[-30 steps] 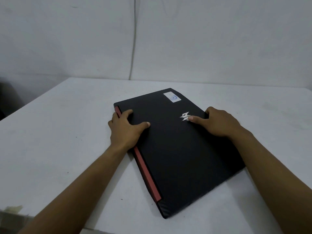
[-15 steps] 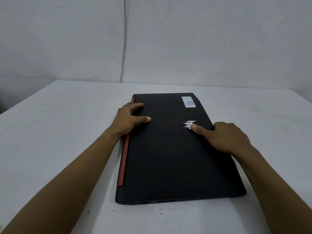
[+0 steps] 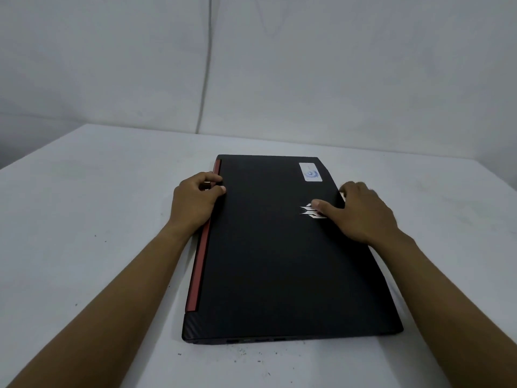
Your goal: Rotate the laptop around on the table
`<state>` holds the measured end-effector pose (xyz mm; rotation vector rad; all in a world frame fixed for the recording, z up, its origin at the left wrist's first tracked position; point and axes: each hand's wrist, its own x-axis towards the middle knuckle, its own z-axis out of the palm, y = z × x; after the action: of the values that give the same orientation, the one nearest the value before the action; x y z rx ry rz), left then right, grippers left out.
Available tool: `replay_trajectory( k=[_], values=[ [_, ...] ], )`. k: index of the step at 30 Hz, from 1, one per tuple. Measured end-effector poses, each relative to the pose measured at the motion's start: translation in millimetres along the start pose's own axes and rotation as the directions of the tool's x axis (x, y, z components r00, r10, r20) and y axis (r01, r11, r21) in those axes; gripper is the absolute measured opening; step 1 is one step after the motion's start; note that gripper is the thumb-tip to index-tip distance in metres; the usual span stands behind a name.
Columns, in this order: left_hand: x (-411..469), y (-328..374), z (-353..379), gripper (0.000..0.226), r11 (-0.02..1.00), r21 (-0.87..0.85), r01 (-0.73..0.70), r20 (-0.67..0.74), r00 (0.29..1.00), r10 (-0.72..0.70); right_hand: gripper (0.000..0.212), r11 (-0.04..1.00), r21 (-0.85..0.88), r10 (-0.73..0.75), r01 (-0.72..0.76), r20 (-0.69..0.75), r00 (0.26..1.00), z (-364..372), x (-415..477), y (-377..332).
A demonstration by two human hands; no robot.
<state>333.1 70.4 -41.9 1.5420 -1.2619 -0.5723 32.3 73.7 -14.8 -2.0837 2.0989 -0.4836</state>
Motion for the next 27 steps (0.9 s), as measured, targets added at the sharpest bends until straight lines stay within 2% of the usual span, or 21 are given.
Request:
replay_trajectory(
  k=[3,10,17,20,27],
  values=[
    [2.4,-3.4,-0.3,0.02,0.999,-0.032,0.009,-0.011,1.0,-0.009,0.079,0.99,-0.022,-0.135,0.136,0.03,0.99,0.4,29.1,-9.0],
    [7.0,-5.6,1.3,0.017,0.996,-0.08,0.037,-0.02,0.999,-0.039,0.073,0.916,-0.037,-0.383,0.399,0.212,0.899,14.3,95.9,-48.8],
    [12.8,-8.3,2.7,0.015,0.994,-0.09,0.054,-0.036,0.998,-0.058,0.085,0.911,0.072,-0.408,0.406,0.289,0.866,23.6,132.9,-64.7],
    [13.5,-8.8,2.7,0.016,0.996,-0.084,0.044,-0.036,0.998,-0.047,0.097,0.929,0.103,-0.37,0.355,0.244,0.896,31.6,136.8,-58.5],
    [11.4,-8.1,-0.2,0.015,0.995,-0.096,0.032,-0.015,0.999,-0.034,0.098,0.944,0.164,-0.318,0.286,0.221,0.922,35.1,138.8,-56.8]
  ],
)
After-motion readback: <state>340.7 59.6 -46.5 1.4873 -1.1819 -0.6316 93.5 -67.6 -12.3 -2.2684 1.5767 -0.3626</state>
